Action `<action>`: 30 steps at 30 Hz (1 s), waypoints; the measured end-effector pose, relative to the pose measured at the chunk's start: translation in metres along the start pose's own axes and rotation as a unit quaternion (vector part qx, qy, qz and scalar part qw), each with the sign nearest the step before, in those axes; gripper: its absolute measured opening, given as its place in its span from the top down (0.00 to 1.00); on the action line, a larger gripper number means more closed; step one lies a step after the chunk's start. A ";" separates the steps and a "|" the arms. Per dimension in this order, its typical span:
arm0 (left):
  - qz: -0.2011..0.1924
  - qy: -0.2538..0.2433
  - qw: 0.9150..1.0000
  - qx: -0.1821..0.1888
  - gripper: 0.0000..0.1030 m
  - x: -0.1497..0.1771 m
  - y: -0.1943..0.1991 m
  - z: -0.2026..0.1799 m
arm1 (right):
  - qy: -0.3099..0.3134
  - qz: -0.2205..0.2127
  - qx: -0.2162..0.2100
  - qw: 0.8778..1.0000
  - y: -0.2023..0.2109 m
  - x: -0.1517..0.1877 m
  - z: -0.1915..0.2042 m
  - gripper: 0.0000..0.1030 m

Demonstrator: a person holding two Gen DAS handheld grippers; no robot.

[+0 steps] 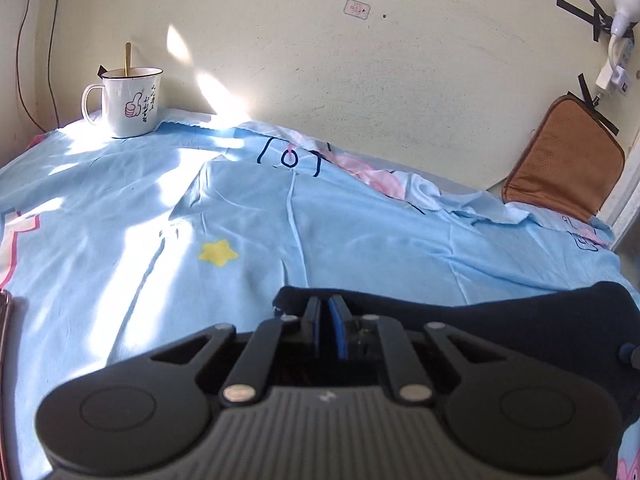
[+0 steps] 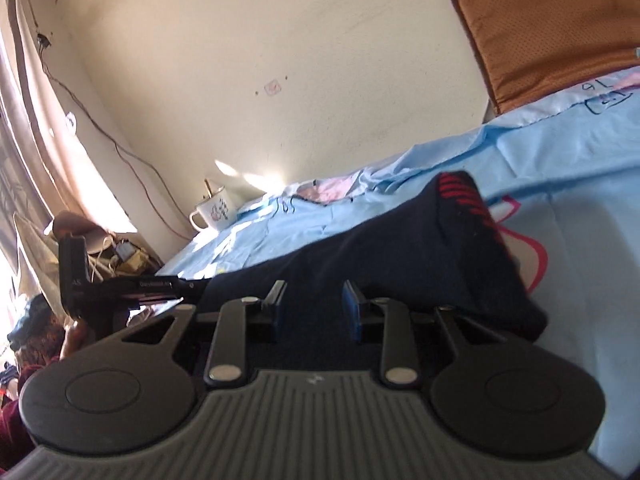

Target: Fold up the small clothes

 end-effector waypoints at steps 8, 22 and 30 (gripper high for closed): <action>-0.004 -0.028 0.999 -0.035 0.94 -0.010 -0.028 -0.011 | -0.125 0.006 0.007 0.992 0.001 0.025 -0.054 0.99; -0.021 0.024 0.993 0.110 0.88 0.007 0.050 -0.033 | -0.146 -0.068 0.032 0.986 0.085 0.022 -0.067 0.45; 0.059 -0.046 0.990 0.122 0.88 0.047 0.022 -0.080 | -0.132 0.003 0.057 0.990 0.042 0.029 -0.055 0.49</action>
Point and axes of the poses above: each gripper's, at about its wrist camera, not at the fingertips, and y roughly against the way its jaws point, z to its left, x to its underside, the point moved 1 cm from there along -y, roughly the way its jaws point, and after that the axes turned 2 degrees about z, right-handed, at the moved point
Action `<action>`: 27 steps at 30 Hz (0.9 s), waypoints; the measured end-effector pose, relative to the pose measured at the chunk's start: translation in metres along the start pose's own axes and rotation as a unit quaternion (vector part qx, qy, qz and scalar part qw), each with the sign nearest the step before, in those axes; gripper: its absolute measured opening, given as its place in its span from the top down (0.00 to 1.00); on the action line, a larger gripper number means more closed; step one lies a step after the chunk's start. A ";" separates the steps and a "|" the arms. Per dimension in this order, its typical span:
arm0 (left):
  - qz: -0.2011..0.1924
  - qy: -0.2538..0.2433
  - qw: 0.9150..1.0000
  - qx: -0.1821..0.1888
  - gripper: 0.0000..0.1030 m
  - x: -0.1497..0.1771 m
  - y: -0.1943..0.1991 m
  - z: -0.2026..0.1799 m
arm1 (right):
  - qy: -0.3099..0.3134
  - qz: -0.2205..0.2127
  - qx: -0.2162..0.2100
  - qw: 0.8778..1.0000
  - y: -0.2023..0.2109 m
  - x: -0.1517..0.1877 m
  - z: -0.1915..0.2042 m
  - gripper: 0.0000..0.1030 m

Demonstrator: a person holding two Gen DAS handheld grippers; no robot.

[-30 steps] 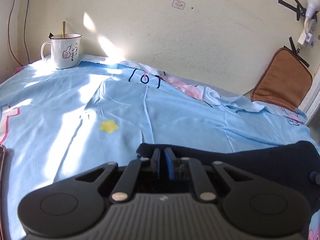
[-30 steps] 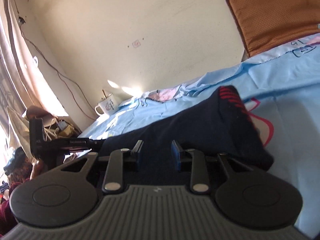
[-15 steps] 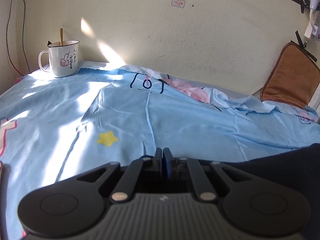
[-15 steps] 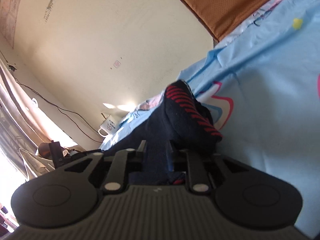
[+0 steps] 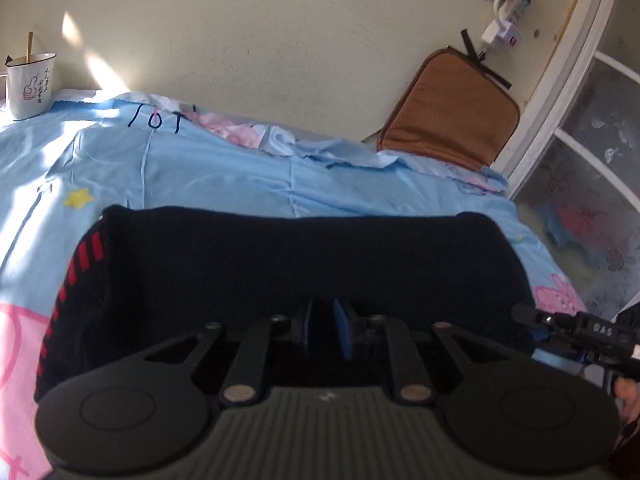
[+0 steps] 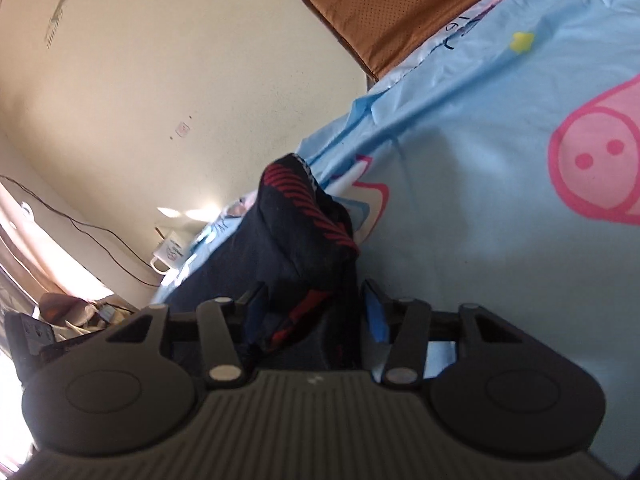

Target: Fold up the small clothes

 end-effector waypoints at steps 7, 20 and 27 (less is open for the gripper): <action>-0.001 0.004 1.000 -0.013 0.88 -0.002 0.007 0.000 | 0.020 0.002 -0.030 0.999 -0.006 -0.005 0.039 0.82; -0.155 0.132 0.979 -0.014 0.74 -0.009 0.123 0.092 | 0.316 0.062 -0.126 0.938 -0.074 0.030 0.218 0.83; -0.157 0.178 0.971 -0.031 0.71 0.011 0.134 0.128 | 0.428 0.183 -0.103 0.879 -0.158 0.096 0.249 0.83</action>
Point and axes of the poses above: each gripper's, at about its wrist camera, not at the fingertips, and y roughly against the way its jaws point, z to its left, x to its underside, the point moved 1 cm from there along -y, roughly the way its jaws point, and after that the axes turned 2 degrees about z, right-handed, at the moved point
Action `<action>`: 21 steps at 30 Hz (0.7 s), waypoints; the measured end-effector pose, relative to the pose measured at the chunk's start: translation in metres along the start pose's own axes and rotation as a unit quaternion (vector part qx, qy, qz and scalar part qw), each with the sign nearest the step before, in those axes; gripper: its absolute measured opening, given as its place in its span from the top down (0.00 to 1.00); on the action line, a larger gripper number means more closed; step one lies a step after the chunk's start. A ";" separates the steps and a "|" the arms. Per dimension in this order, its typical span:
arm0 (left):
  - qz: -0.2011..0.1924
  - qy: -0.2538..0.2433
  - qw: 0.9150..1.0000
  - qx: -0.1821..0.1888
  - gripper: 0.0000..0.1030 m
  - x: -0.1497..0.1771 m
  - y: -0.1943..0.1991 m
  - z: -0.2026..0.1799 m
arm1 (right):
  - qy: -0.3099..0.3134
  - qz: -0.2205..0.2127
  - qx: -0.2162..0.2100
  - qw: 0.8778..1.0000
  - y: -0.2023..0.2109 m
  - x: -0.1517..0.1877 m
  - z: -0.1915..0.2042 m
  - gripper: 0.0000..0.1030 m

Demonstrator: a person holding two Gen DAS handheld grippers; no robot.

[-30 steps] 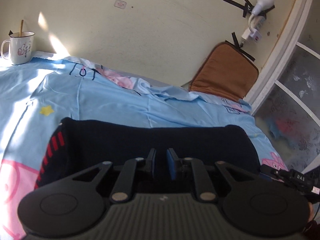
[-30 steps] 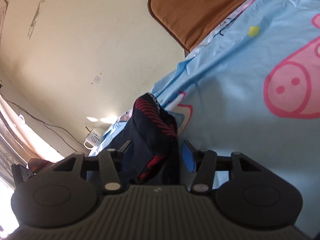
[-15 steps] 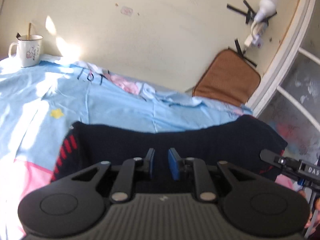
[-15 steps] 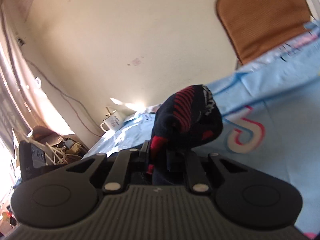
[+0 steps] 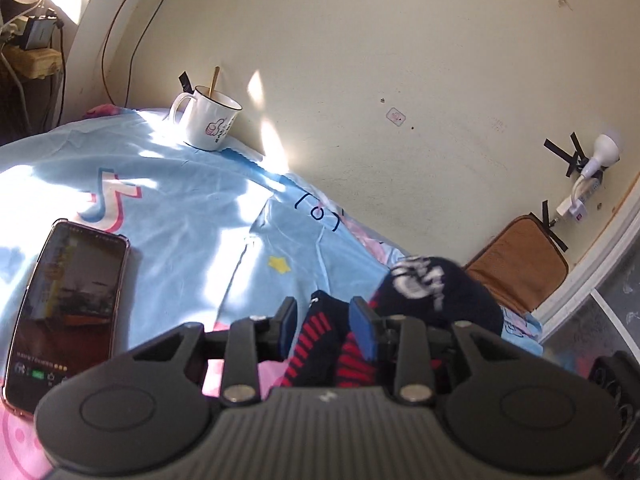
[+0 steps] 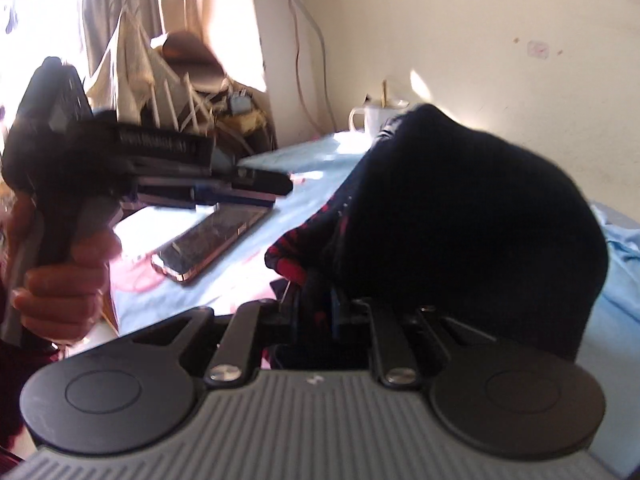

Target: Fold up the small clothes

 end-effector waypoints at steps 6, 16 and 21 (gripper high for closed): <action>-0.013 -0.018 0.999 0.046 0.65 -0.008 -0.006 -0.022 | -0.005 -0.020 -0.040 0.999 0.009 0.002 -0.007 0.65; 0.018 -0.126 0.990 -0.059 0.68 -0.001 -0.070 -0.077 | -0.008 -0.124 -0.036 0.992 0.095 0.005 -0.027 0.60; 0.048 -0.086 0.992 -0.084 0.68 -0.002 -0.083 -0.051 | -0.099 -0.145 0.035 0.984 0.112 -0.012 -0.087 0.72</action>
Point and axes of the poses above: each gripper's, at about its wrist camera, not at the fingertips, and y roughly against the way its jaws point, z to its left, x to its underside, the point moved 1 cm from there along -y, roughly the way its jaws point, and after that the axes turned 2 degrees about z, right-handed, at the moved point
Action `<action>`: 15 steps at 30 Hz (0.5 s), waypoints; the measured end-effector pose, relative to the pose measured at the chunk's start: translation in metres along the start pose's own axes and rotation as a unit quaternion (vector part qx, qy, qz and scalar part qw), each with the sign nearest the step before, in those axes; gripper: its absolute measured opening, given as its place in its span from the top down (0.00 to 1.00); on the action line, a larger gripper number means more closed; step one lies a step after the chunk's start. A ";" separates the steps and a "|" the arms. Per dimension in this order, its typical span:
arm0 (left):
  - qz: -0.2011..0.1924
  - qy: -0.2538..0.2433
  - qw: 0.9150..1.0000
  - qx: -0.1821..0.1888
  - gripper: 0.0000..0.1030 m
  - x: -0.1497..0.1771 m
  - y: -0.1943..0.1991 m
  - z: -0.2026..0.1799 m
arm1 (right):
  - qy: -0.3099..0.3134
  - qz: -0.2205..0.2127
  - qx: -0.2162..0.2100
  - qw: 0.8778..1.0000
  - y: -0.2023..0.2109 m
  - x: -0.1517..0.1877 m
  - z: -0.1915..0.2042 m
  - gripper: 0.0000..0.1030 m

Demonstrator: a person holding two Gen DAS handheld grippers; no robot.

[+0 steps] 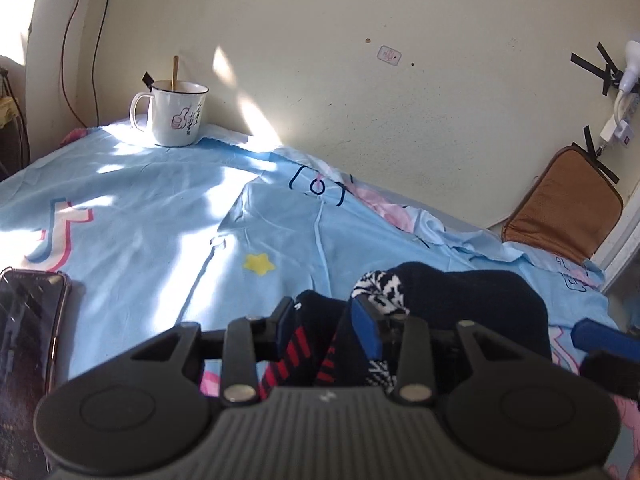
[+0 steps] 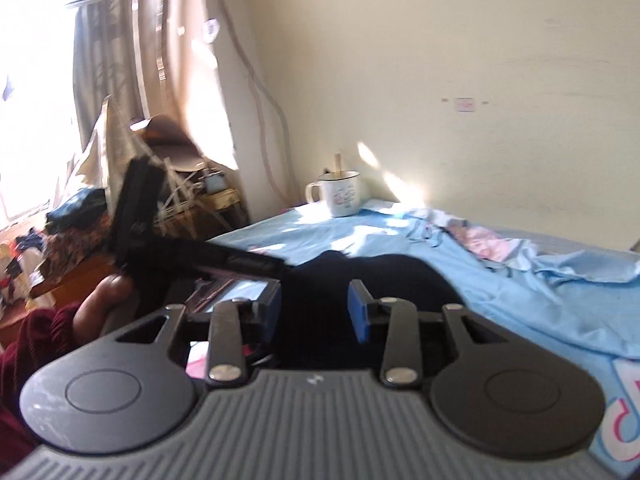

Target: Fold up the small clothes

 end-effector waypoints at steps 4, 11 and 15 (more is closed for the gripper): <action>-0.004 0.002 1.000 -0.007 0.70 0.000 0.006 0.001 | -0.085 0.091 -0.034 0.992 -0.058 0.007 -0.035 0.78; -0.039 0.023 0.999 0.024 0.67 -0.009 0.032 0.007 | -0.063 0.118 -0.050 0.990 -0.086 0.020 -0.015 0.95; -0.029 0.001 0.999 0.038 0.67 -0.013 0.025 -0.010 | -0.072 0.115 -0.049 0.990 -0.085 0.019 -0.018 0.95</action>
Point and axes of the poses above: each gripper's, at about its wrist camera, not at the fingertips, and y roughly against the way its jaws point, z to its left, x to its underside, the point moved 1 cm from there along -y, roughly the way its jaws point, and after that the axes turned 2 degrees about z, right-handed, at the moved point
